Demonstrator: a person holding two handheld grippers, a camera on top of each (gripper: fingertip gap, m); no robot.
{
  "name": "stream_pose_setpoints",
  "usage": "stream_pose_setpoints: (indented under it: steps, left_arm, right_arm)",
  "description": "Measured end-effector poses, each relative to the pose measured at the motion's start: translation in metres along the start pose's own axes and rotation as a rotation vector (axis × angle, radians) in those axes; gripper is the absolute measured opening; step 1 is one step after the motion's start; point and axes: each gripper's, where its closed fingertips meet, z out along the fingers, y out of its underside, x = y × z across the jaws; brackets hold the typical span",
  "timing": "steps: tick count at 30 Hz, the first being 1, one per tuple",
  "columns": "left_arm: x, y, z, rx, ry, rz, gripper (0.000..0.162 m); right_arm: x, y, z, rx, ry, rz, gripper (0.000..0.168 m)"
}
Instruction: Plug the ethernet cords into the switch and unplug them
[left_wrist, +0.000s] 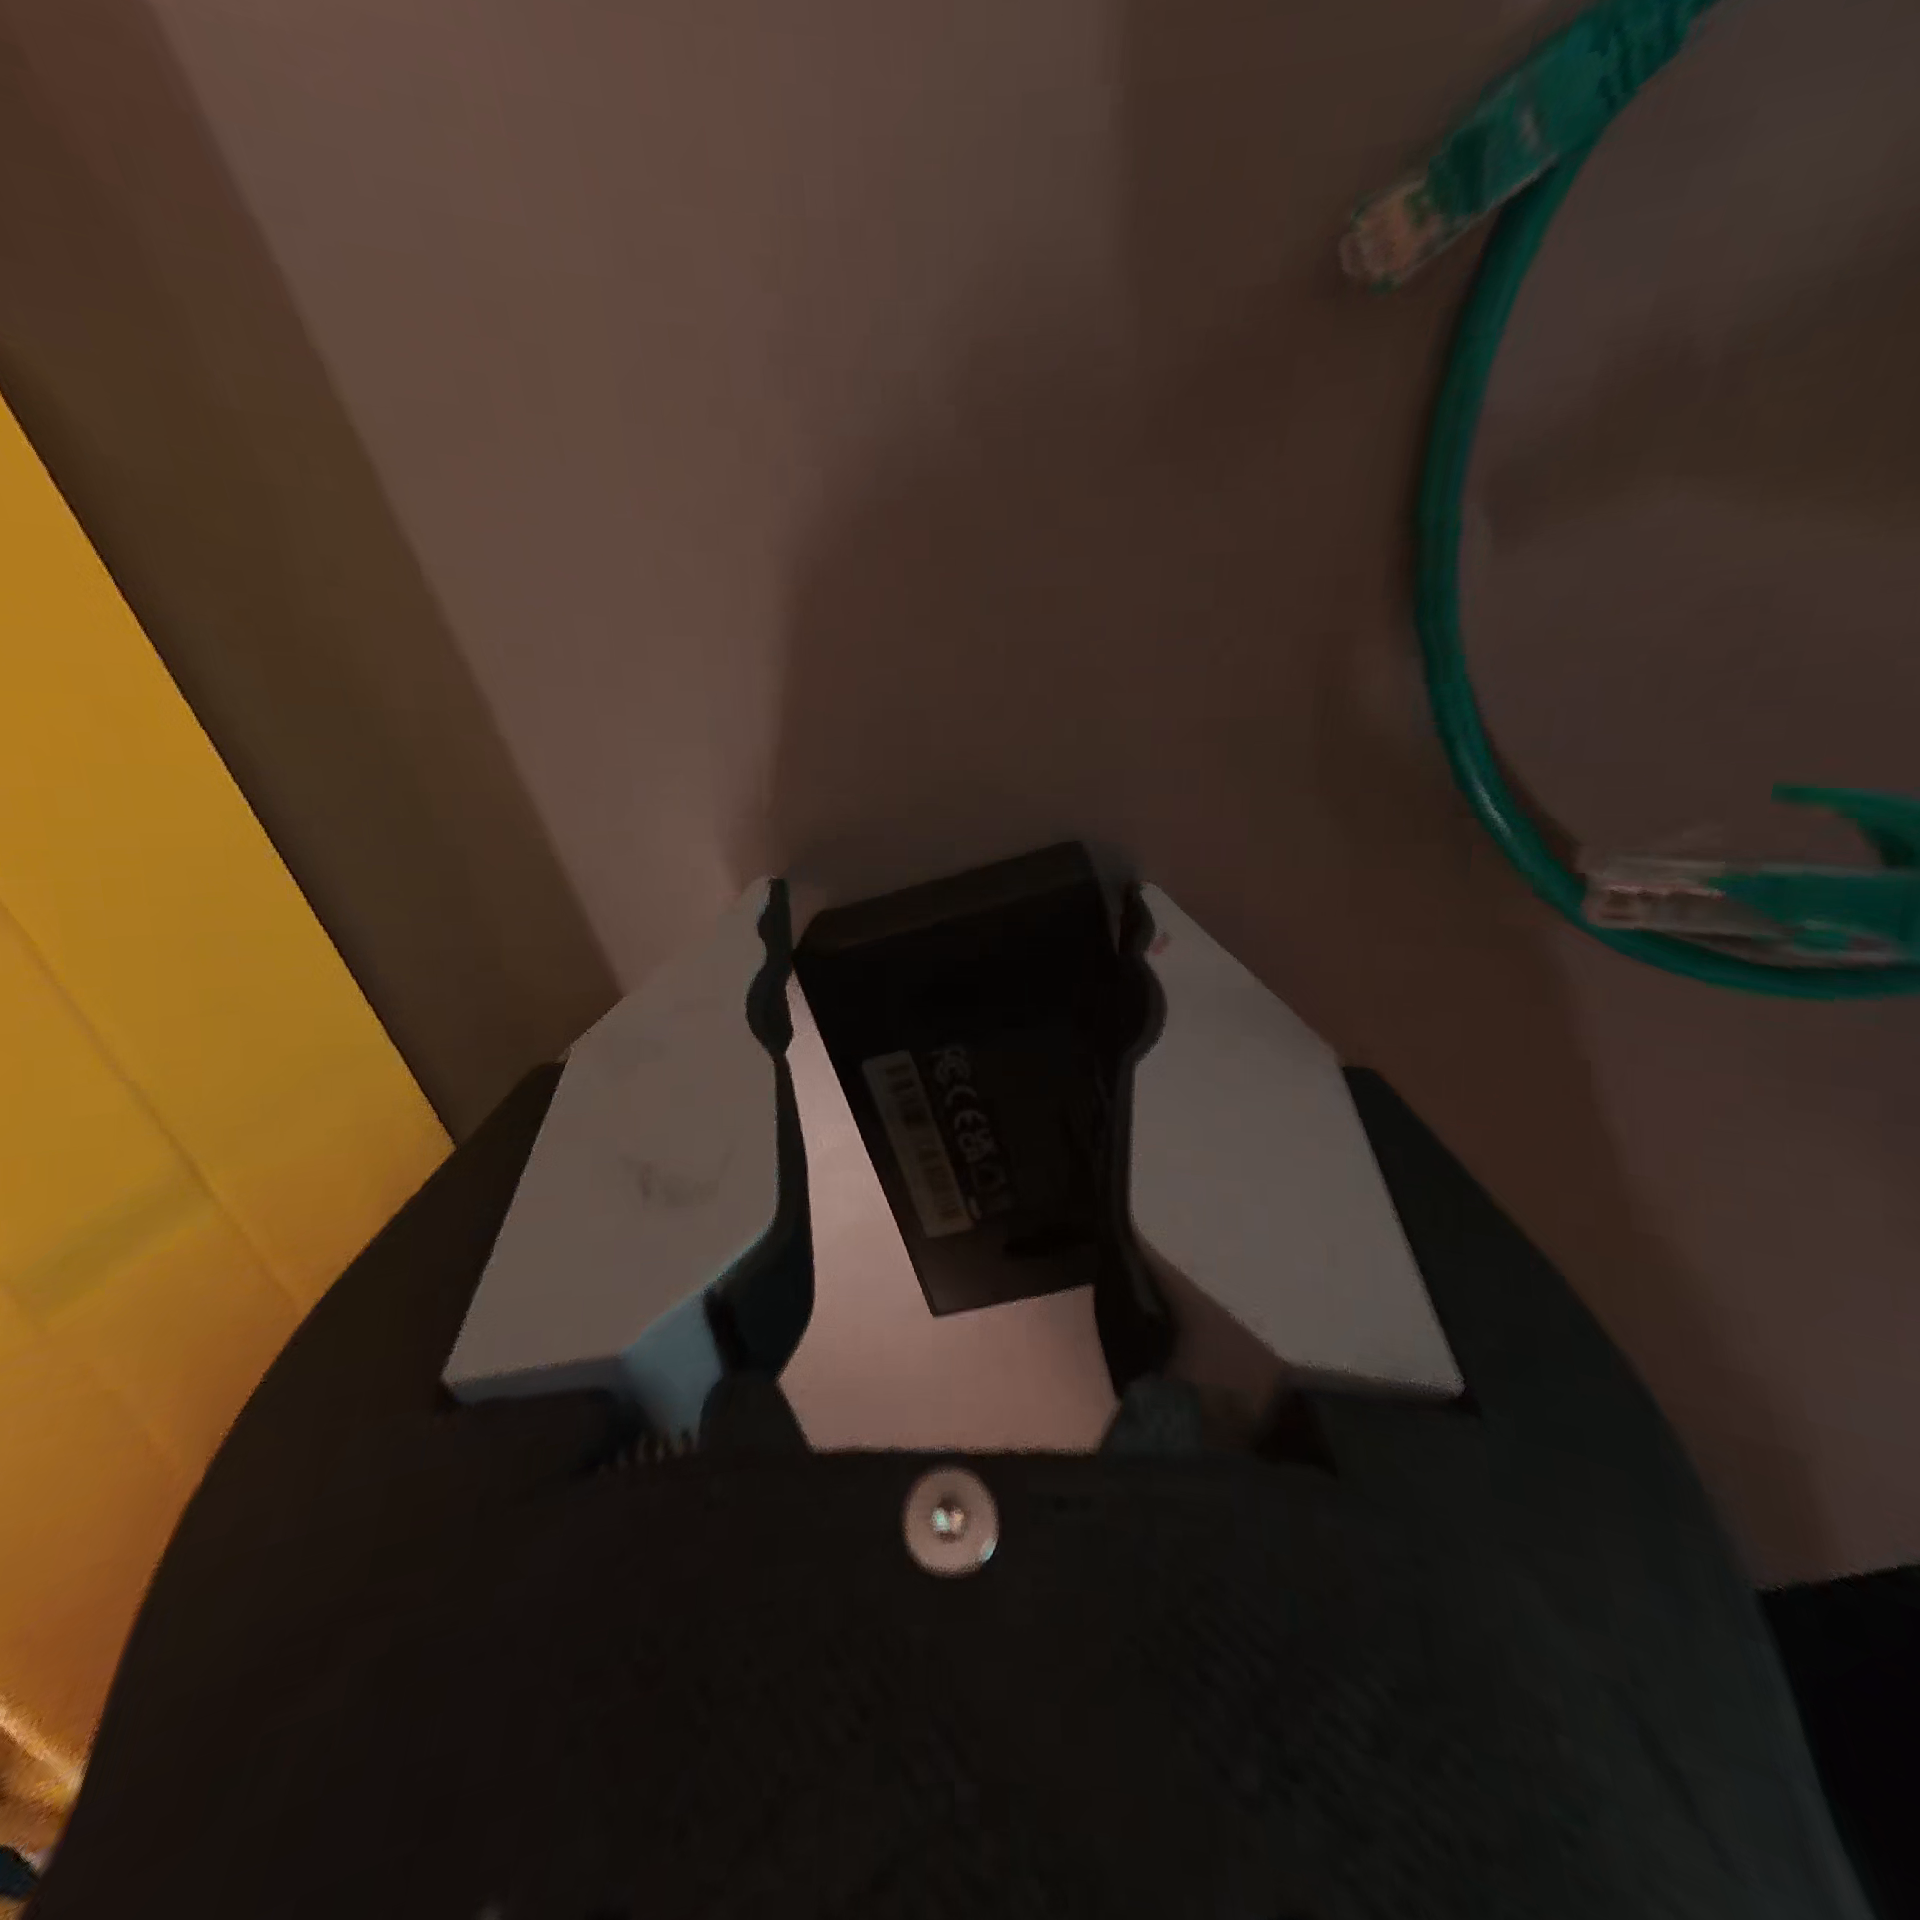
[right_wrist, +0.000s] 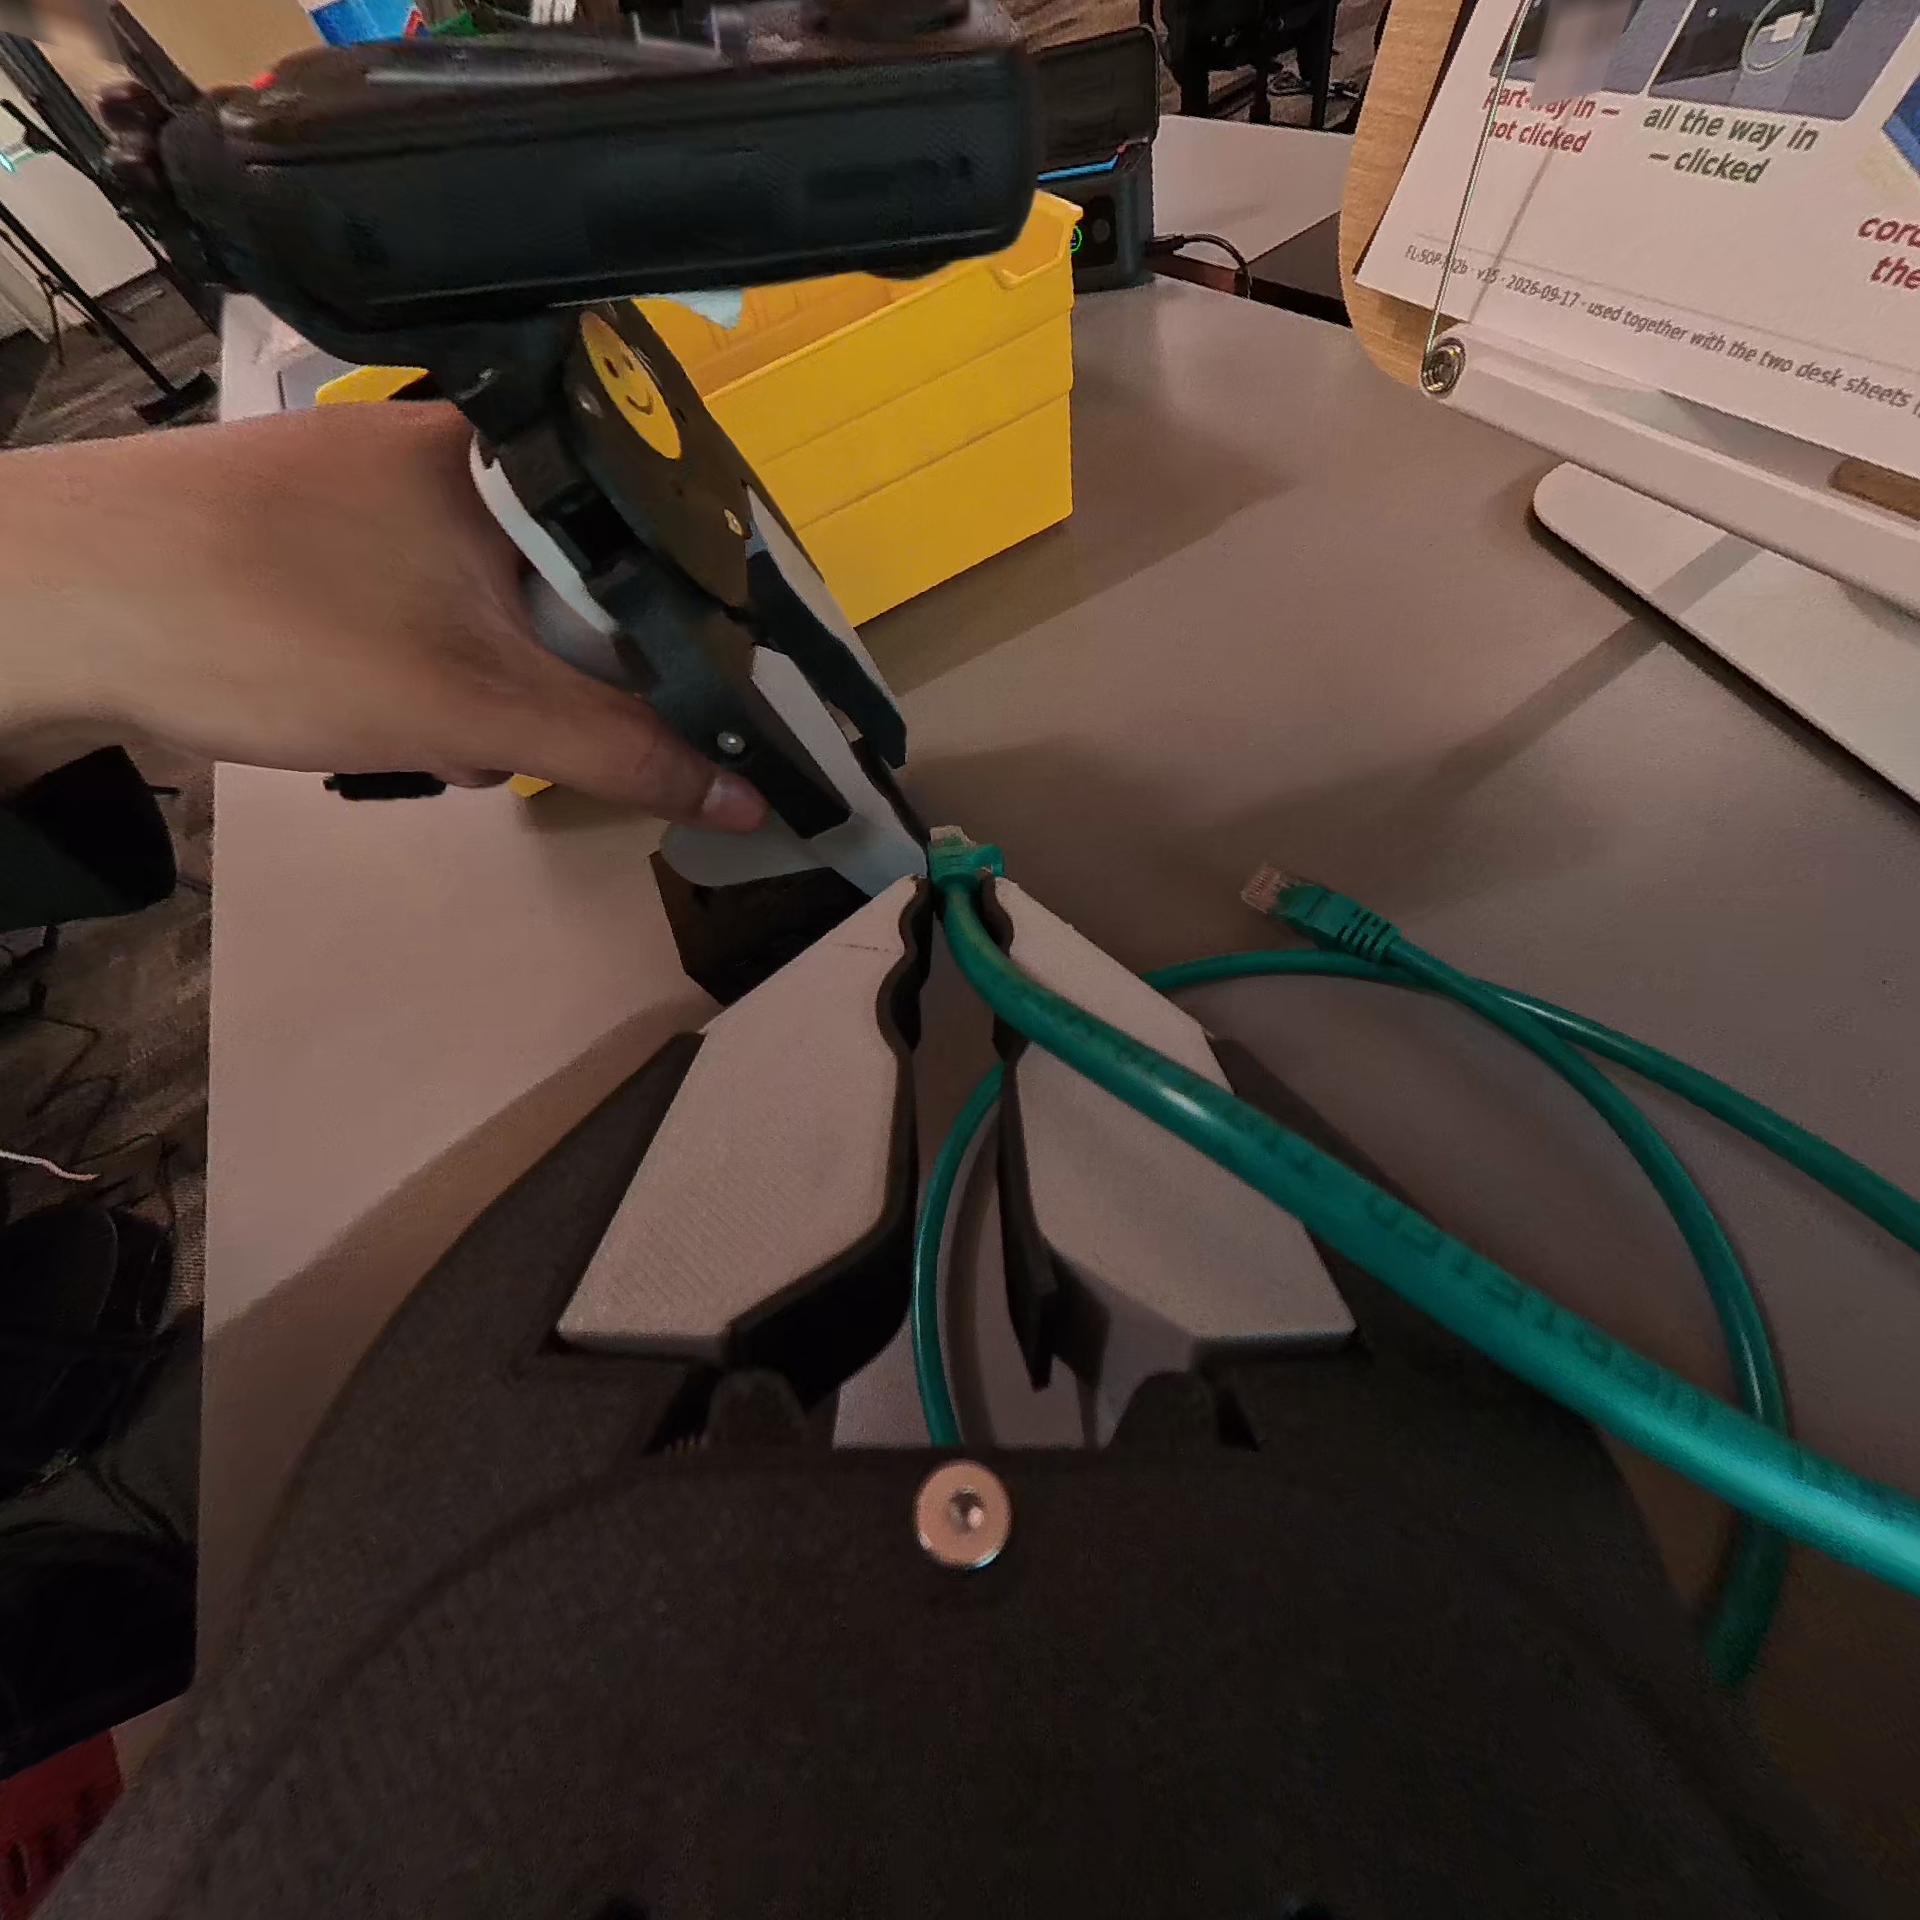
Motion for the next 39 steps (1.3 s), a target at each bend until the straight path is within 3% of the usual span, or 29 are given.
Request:
stream_pose_setpoints:
  steps: [2,7,13,23,34,39]
  left_arm:
    - [0.002,-0.008,-0.008,0.059,0.007,0.045,0.062]
    - [-0.005,-0.027,-0.045,0.379,-0.04,0.117,0.061]
    - [-0.008,-0.012,-0.089,0.759,-0.066,0.125,0.061]
    - [0.006,0.022,-0.079,0.864,-0.103,0.195,0.061]
    - [-0.002,-0.022,-0.07,0.998,-0.177,0.117,0.061]
    - [0.004,-0.014,-0.065,0.986,-0.216,0.143,0.062]
  right_arm:
    - [0.001,0.0,-0.001,0.003,0.001,0.001,0.005]
    - [0.002,-0.001,-0.001,0.01,-0.002,0.014,0.005]
    - [0.001,0.002,0.002,-0.008,0.007,-0.007,0.005]
    - [0.005,0.004,0.003,-0.008,0.011,0.002,0.005]
    - [0.005,0.006,0.006,-0.017,0.01,-0.007,0.005]
    - [0.005,0.003,0.003,0.0,0.0,0.008,0.005]
